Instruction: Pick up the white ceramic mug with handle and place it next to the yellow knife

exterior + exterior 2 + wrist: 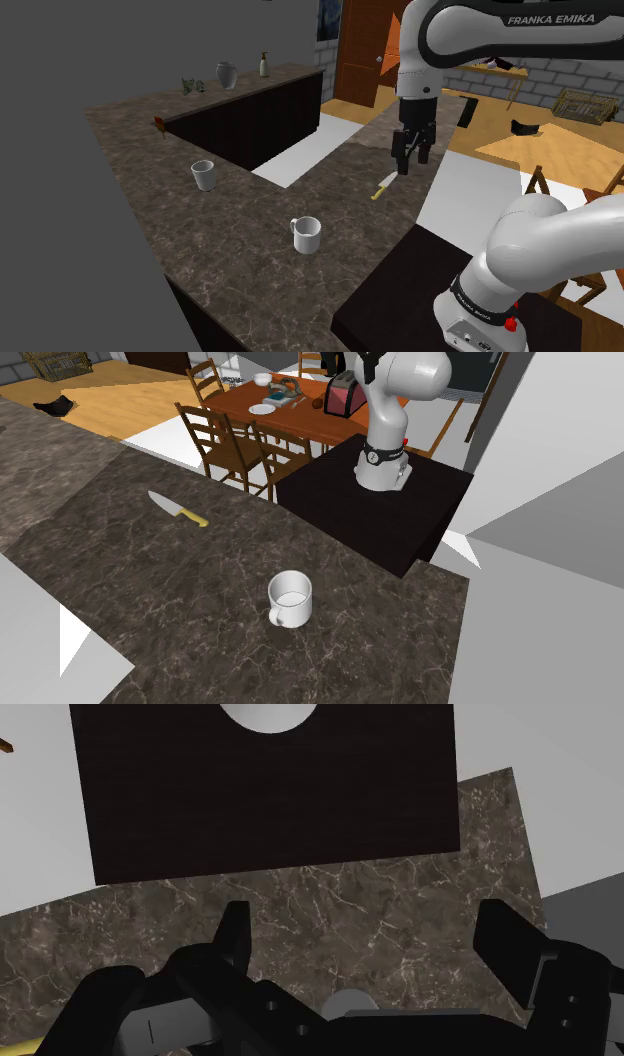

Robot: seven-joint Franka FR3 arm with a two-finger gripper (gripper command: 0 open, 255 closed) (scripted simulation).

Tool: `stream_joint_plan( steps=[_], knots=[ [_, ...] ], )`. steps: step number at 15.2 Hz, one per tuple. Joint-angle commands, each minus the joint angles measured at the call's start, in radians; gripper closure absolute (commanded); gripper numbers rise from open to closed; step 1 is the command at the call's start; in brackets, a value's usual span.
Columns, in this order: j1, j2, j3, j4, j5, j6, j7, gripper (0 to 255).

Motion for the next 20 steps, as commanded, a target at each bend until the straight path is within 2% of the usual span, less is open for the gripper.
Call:
stream_joint_plan(
  steps=[1, 11, 20],
  knots=[
    [0.0, 0.0, 0.0, 0.0, 0.0, 0.0, 0.0, 0],
    [0.001, 0.198, 0.056, -0.157, 0.024, 0.434, 0.052, 0],
    [-0.007, 0.516, 0.099, -0.157, 0.018, 0.822, 0.109, 0]
  ],
)
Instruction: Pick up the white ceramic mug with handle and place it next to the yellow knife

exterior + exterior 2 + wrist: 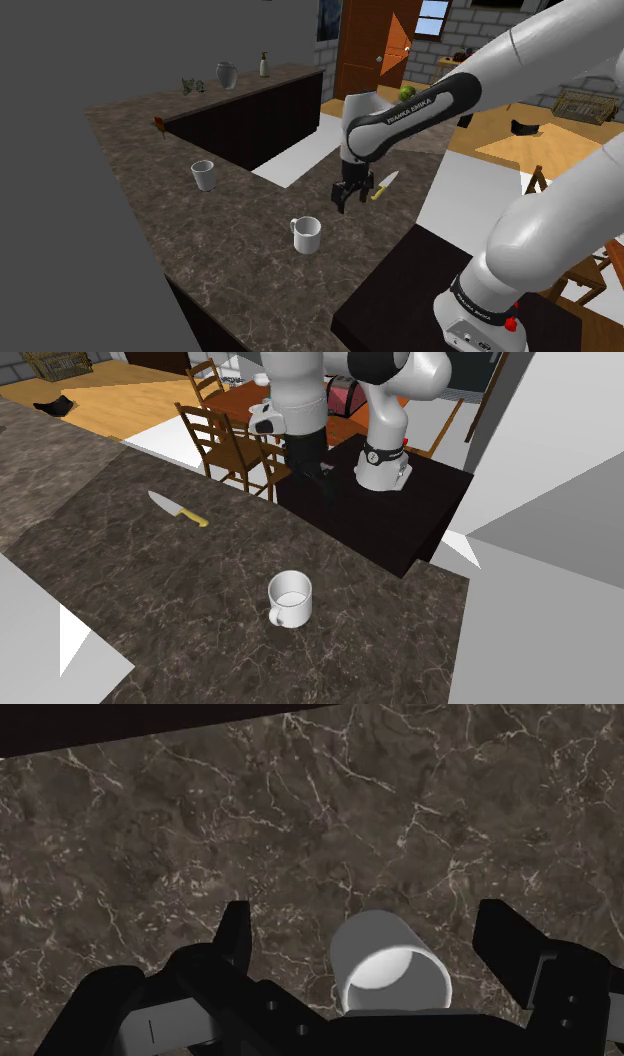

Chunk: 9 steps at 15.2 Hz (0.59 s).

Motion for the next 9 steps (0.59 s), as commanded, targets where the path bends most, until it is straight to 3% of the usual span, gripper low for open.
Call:
stream_joint_plan(
  steps=[1, 9],
  knots=[
    [-0.003, 0.073, 0.006, 0.011, -0.008, 0.081, 0.015, 0],
    [-0.006, 0.406, 0.009, 0.135, -0.081, 0.348, 0.103, 0]
  ],
)
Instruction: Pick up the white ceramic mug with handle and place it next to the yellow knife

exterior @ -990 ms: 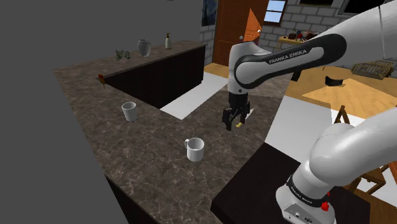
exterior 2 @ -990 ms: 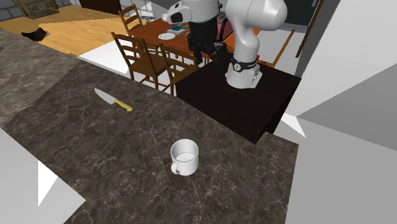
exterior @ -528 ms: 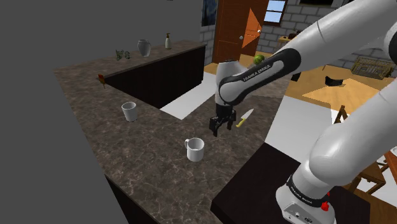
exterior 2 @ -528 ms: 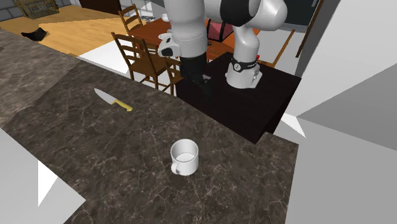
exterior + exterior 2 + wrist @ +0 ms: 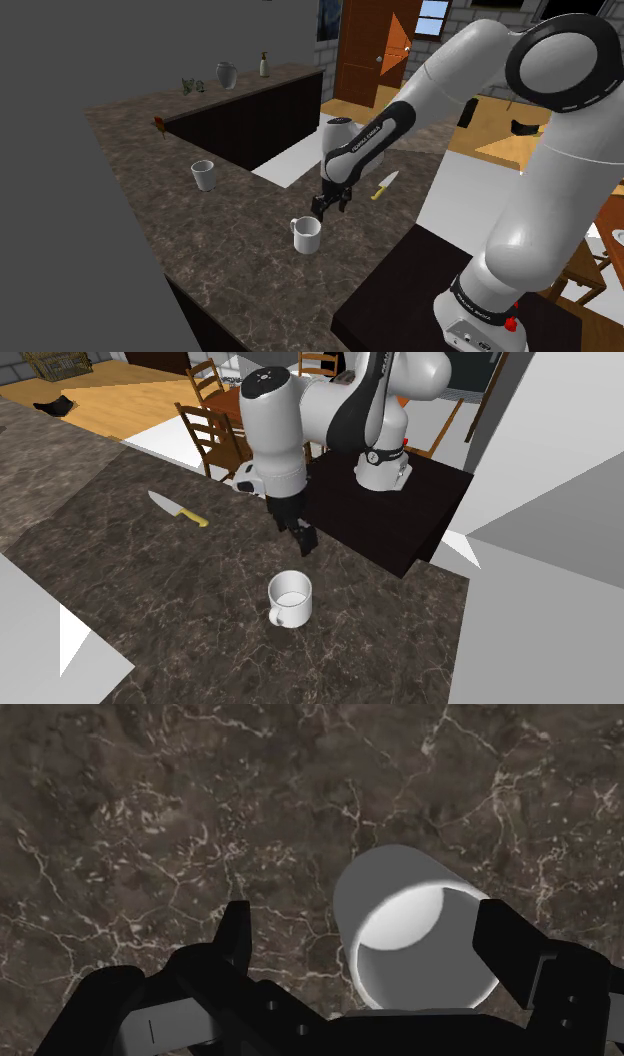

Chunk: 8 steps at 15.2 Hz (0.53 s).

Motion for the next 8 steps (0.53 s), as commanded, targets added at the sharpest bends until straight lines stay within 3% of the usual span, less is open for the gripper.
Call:
stream_joint_plan(
  steps=[1, 5, 8],
  knots=[
    [0.004, 0.087, -0.006, 0.045, -0.025, 0.058, 0.027, 0],
    [0.021, 0.249, -0.03, 0.147, -0.071, 0.146, 0.076, 0],
    [0.027, 0.291, -0.037, 0.162, -0.077, 0.177, 0.082, 0]
  ],
)
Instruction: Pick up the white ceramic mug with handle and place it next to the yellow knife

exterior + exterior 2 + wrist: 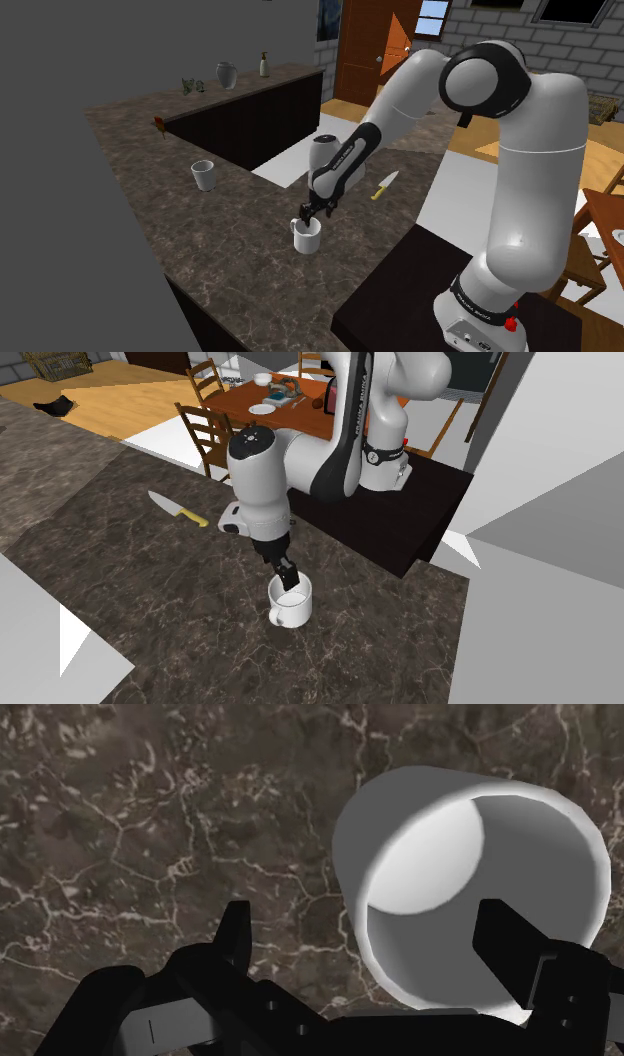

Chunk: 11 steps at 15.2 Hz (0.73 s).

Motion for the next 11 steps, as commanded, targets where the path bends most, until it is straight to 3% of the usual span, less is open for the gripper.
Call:
stream_joint_plan(
  steps=[1, 5, 11],
  knots=[
    [0.003, 0.025, -0.003, 0.003, -0.004, 0.023, 0.005, 0],
    [0.009, 0.088, -0.011, 0.016, -0.012, 0.073, 0.011, 0],
    [0.009, 0.088, -0.011, 0.016, -0.012, 0.073, 0.011, 0]
  ],
)
